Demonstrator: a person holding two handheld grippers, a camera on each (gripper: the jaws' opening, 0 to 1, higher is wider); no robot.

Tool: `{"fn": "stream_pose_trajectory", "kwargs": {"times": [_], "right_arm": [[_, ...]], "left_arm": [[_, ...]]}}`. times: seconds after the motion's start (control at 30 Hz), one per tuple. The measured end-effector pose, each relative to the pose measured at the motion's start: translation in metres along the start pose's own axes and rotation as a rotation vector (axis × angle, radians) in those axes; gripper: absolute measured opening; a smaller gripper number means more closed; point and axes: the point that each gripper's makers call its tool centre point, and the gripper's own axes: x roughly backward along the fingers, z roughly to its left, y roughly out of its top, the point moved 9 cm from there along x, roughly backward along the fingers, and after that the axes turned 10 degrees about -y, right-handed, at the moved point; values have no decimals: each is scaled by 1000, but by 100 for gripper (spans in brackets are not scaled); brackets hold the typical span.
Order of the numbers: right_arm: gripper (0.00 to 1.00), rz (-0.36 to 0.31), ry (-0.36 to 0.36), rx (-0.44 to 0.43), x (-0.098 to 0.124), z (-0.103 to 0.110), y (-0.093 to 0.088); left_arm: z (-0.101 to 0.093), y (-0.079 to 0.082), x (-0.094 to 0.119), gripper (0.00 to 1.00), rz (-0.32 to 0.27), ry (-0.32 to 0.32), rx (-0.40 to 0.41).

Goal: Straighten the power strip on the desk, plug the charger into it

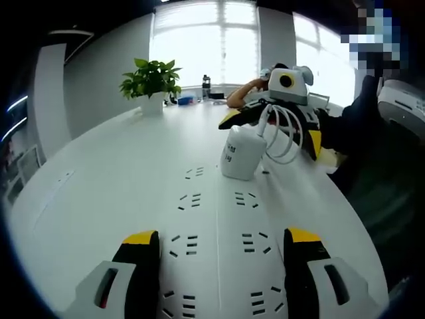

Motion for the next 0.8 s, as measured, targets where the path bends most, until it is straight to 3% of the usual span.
{"fn": "stream_pose_trajectory", "kwargs": {"times": [0.47,0.8], "right_arm": [[97,0,-1,-10,-1,-1,-2],[97,0,-7,-10,-3,-1,-1]], "left_arm": [[2,-1,3,75,-29,-48,-7],[2,1,2,76,1,-42,-9]]}}
